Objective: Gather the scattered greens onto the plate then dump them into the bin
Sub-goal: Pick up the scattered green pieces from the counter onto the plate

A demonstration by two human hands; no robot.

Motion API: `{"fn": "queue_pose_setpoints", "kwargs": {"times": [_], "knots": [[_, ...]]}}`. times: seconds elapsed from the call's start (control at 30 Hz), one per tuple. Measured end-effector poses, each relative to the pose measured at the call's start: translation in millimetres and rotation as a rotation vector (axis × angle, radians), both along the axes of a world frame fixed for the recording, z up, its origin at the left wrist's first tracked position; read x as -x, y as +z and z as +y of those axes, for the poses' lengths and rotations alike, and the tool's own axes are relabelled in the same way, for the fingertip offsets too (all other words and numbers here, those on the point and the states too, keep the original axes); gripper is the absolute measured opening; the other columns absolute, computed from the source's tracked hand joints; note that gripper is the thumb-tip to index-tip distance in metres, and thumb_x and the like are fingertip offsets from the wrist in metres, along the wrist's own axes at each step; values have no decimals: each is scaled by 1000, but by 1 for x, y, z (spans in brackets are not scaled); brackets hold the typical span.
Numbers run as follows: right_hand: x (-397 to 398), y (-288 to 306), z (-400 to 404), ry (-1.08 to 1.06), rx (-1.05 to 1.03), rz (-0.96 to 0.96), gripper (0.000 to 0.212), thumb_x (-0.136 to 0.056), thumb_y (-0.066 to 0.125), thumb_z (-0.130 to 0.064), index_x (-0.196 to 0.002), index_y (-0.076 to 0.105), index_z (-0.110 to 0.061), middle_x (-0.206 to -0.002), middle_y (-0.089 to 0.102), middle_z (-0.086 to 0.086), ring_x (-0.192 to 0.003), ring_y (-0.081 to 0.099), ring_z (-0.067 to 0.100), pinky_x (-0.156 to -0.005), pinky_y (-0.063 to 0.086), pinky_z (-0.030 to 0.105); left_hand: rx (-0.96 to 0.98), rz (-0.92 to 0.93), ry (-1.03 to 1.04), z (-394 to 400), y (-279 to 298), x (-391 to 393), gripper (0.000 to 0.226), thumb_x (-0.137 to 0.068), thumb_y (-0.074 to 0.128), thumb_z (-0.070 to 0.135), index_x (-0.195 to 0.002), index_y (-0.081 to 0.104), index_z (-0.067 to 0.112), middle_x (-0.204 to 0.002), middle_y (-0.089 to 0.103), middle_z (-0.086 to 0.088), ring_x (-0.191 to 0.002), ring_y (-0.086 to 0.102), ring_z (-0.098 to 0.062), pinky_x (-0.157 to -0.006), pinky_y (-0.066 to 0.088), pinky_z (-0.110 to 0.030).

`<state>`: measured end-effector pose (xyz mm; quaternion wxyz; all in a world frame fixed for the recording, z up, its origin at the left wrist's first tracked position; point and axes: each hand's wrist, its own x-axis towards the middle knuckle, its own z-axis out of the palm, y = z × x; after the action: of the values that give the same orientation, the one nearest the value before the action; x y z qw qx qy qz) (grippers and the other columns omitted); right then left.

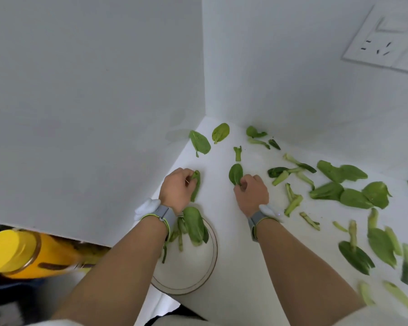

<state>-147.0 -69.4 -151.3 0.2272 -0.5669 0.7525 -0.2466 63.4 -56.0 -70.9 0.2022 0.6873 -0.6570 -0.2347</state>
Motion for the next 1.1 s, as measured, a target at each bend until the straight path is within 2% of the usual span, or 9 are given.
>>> {"fn": "queue_pose_setpoints", "kwargs": {"times": [0.1,0.2,0.33,0.43,0.53,0.77,0.87,0.97,1.1], "knots": [[-4,2,18,59,-7,-28,6,-83,60,-22,-81,55,-21,-86,53,-2,-68,48,15,-64,34,25,26,25,48,16,2,-6,13,-93,59,18,-101,68,14,-89,62,-4,-83,60,-23,-82,49,-35],[-15,6,33,125,-12,-95,3,-85,59,-23,-82,57,-22,-83,59,-2,-73,55,16,-66,43,28,17,162,123,37,5,-14,23,-91,62,19,-114,61,23,-76,64,6,-76,61,-17,-78,50,-28],[-38,20,54,199,69,-183,4,-80,62,-25,-81,59,-27,-79,60,-8,-70,56,13,-65,44,26,54,171,238,69,7,-26,18,-90,63,21,-107,61,23,-72,65,9,-72,60,-15,-75,51,-28],[-56,30,70,270,106,-254,8,-77,63,-27,-81,57,-31,-77,59,-10,-68,56,9,-65,45,26,58,114,310,95,8,-36,12,-90,59,20,-101,64,22,-78,67,5,-72,60,-19,-75,52,-31],[-70,34,83,346,126,-293,6,-75,62,-28,-79,58,-29,-74,59,-10,-67,56,8,-65,48,27,-15,23,306,116,4,-43,15,-90,57,20,-101,67,20,-93,66,1,-83,63,-22,-80,53,-35],[-80,33,112,489,107,-262,6,-72,59,-32,-71,53,-32,-66,56,-9,-65,53,6,-62,50,29,-52,-100,348,144,-8,-48,20,-88,58,20,-107,64,22,-94,66,3,-88,63,-21,-80,52,-33],[-82,30,117,526,108,-228,8,-75,61,-33,-70,55,-31,-67,55,-10,-72,52,9,-65,48,29,-41,-93,353,148,-10,-50,17,-87,59,21,-103,63,22,-95,66,3,-87,63,-21,-80,53,-36],[-84,30,118,616,71,-108,14,-81,59,-45,-74,61,-32,-72,53,-12,-83,52,14,-69,47,31,-54,-113,345,148,-13,-51,14,-86,60,21,-100,65,24,-95,65,2,-87,63,-21,-78,52,-33],[-80,28,116,550,111,-11,19,-86,53,-43,-71,56,-30,-72,46,-11,-81,49,15,-63,44,31,-46,-116,355,144,-17,-49,17,-87,58,20,-99,68,26,-93,67,5,-88,63,-19,-75,50,-28]]}}
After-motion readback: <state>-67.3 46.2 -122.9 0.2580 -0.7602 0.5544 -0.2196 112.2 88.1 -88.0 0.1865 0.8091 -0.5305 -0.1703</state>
